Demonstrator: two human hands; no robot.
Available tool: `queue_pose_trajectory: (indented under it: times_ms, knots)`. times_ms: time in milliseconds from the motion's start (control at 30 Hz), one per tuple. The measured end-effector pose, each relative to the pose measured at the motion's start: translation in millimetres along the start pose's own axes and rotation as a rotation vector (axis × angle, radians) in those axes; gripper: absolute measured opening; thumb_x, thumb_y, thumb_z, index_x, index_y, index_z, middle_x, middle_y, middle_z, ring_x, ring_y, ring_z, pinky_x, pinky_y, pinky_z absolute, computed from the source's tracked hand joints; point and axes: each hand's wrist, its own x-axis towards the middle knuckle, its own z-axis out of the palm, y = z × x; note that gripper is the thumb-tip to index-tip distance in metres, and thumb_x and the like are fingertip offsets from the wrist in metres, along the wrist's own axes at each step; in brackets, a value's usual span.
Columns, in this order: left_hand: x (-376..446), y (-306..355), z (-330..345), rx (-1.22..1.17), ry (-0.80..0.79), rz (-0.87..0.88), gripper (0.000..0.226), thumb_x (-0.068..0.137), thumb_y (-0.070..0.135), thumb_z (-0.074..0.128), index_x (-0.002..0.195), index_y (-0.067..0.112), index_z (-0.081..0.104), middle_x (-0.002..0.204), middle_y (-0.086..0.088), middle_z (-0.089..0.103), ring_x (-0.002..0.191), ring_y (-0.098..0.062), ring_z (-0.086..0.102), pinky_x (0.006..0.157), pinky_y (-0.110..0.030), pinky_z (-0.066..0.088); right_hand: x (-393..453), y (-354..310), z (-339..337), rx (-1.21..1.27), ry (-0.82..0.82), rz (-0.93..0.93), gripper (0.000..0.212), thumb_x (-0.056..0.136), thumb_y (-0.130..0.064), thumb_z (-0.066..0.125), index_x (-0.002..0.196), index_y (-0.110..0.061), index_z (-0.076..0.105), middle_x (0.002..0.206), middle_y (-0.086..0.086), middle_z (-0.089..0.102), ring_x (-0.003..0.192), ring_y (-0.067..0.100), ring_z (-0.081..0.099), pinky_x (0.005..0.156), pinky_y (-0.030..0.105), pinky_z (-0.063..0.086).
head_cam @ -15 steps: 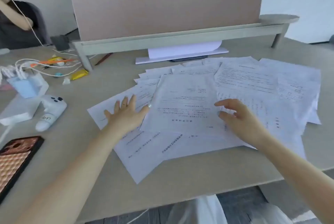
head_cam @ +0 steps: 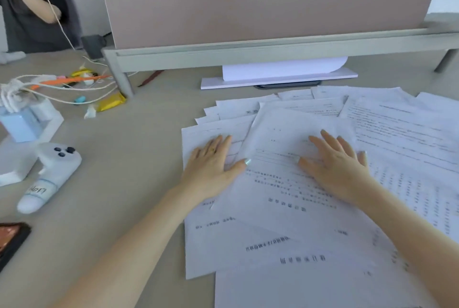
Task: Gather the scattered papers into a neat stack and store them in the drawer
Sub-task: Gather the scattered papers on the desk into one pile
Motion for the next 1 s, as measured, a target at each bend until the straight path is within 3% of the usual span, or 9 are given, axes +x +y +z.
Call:
queue_pose_trajectory:
  times_ms: [133, 267, 433, 567, 667, 767, 833, 900, 1000]
  knots:
    - [8.1, 7.1, -5.9, -0.267, 0.049, 0.042, 0.068, 0.094, 0.054, 0.034, 0.151, 0.033, 0.004, 0.16, 0.015, -0.001, 0.148, -0.005, 0.001, 0.121, -0.035, 0.006, 6.5, 1.6, 5.3, -0.065, -0.025, -0.026, 0.072, 0.085, -0.067, 0.024, 0.148, -0.035, 0.011, 0.16, -0.012, -0.001, 0.148, 0.016, -0.005, 0.118, 0.049, -0.006]
    - [-1.0, -13.8, -13.1, -0.354, 0.2, -0.147, 0.07, 0.093, 0.049, 0.04, 0.151, 0.028, 0.008, 0.161, 0.008, 0.006, 0.148, -0.013, 0.007, 0.12, -0.038, 0.013, 4.6, 0.7, 4.7, -0.051, -0.026, -0.09, 0.075, 0.082, -0.07, 0.022, 0.148, -0.036, 0.012, 0.16, -0.014, 0.001, 0.148, 0.013, -0.004, 0.118, 0.047, -0.005]
    - [-15.6, -24.4, -21.0, -0.54, 0.135, -0.346, 0.072, 0.093, 0.05, 0.039, 0.152, 0.029, 0.004, 0.16, 0.012, 0.009, 0.147, -0.013, 0.015, 0.113, -0.035, 0.021, 4.4, -1.6, 6.2, -0.044, -0.054, -0.195, 0.07, 0.084, -0.068, 0.027, 0.146, -0.039, 0.015, 0.159, -0.016, 0.004, 0.147, 0.01, -0.003, 0.118, 0.043, -0.007]
    - [-16.3, -14.7, -29.4, -0.821, 0.144, -0.358, 0.047, 0.09, 0.05, 0.045, 0.135, 0.039, 0.037, 0.139, 0.024, 0.04, 0.13, -0.013, 0.04, 0.103, -0.028, 0.037, 2.5, -0.8, 7.7, -0.002, -0.032, -0.225, 0.065, 0.086, -0.062, 0.035, 0.145, -0.039, 0.021, 0.159, -0.015, 0.007, 0.147, 0.011, -0.001, 0.118, 0.041, -0.006]
    - [-16.0, -13.2, -33.9, -1.039, 0.14, -0.376, 0.071, 0.082, 0.047, 0.055, 0.145, 0.025, 0.029, 0.144, 0.007, 0.045, 0.125, -0.012, 0.049, 0.102, -0.033, 0.041, 1.4, -1.3, 4.9, 0.104, 0.047, -0.175, 0.061, 0.088, -0.055, 0.041, 0.144, -0.034, 0.028, 0.159, -0.012, 0.011, 0.147, 0.014, 0.002, 0.118, 0.042, -0.004]
    - [-17.8, -19.7, -32.3, -1.28, 0.114, -0.387, 0.022, 0.092, 0.03, 0.052, 0.11, 0.02, 0.061, 0.089, 0.015, 0.075, 0.085, -0.008, 0.064, 0.074, -0.024, 0.05, 2.0, 1.3, 4.8, 0.059, 0.083, -0.045, 0.064, 0.087, -0.059, 0.038, 0.144, -0.032, 0.029, 0.159, -0.009, 0.013, 0.147, 0.018, 0.005, 0.117, 0.048, -0.003]
    - [-22.6, -18.4, -35.7, -1.332, 0.086, -0.39, 0.018, 0.092, 0.03, 0.052, 0.085, 0.016, 0.062, 0.071, 0.008, 0.067, 0.064, -0.01, 0.059, 0.06, -0.022, 0.05, 3.8, 2.7, 6.3, 0.0, 0.058, -0.02, 0.065, 0.087, -0.062, 0.034, 0.144, -0.031, 0.027, 0.159, -0.008, 0.013, 0.147, 0.019, 0.006, 0.117, 0.051, -0.003]
    - [-23.4, -15.9, -36.1, -1.351, -0.023, -0.364, 0.024, 0.086, 0.037, 0.057, 0.092, 0.014, 0.061, 0.083, -0.007, 0.053, 0.068, -0.018, 0.056, 0.064, -0.023, 0.048, 4.7, 0.0, 7.4, -0.023, 0.027, -0.042, 0.066, 0.088, -0.062, 0.032, 0.146, -0.031, 0.024, 0.159, -0.009, 0.012, 0.147, 0.019, 0.004, 0.117, 0.052, -0.004]
    - [-26.1, 0.0, -32.4, -1.211, -0.069, -0.411, 0.025, 0.09, 0.044, 0.052, 0.101, 0.025, 0.063, 0.097, 0.014, 0.059, 0.089, -0.008, 0.065, 0.08, -0.021, 0.048, 4.7, -6.4, 8.8, -0.042, 0.009, -0.11, 0.068, 0.087, -0.064, 0.03, 0.147, -0.032, 0.02, 0.159, -0.011, 0.01, 0.148, 0.017, 0.002, 0.117, 0.051, -0.001]
